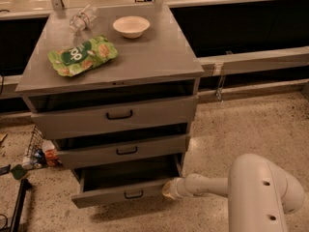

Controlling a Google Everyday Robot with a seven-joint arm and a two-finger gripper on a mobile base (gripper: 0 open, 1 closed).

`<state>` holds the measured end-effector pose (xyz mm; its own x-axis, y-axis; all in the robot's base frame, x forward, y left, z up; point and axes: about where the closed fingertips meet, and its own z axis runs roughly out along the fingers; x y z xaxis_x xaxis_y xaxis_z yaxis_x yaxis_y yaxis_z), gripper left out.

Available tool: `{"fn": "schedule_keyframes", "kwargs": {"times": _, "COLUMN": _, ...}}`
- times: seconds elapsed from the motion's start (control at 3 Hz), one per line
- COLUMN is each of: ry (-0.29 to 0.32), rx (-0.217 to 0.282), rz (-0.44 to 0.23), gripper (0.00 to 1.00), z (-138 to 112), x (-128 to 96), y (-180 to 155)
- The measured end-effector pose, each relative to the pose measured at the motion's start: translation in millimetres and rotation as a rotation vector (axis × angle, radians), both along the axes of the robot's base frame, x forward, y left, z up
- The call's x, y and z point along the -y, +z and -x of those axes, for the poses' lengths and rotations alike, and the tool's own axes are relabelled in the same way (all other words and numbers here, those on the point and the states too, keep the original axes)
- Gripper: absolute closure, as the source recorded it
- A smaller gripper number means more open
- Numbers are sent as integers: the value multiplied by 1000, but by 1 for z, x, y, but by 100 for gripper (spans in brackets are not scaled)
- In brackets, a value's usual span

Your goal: Close bottom drawer

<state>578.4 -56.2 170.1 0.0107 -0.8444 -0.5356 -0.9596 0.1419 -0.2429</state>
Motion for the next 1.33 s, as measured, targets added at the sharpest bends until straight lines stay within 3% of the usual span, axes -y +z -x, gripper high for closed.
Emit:
{"fn": "schedule_keyframes", "kwargs": {"times": 0.33, "ry": -10, "rx": 49, "rz": -40, "gripper": 100, "z": -19, "x": 7, "y": -6}}
{"fn": "schedule_keyframes", "kwargs": {"times": 1.33, "ry": -11, "rx": 114, "rz": -78, "gripper": 100, "z": -94, "x": 25, "y": -24}}
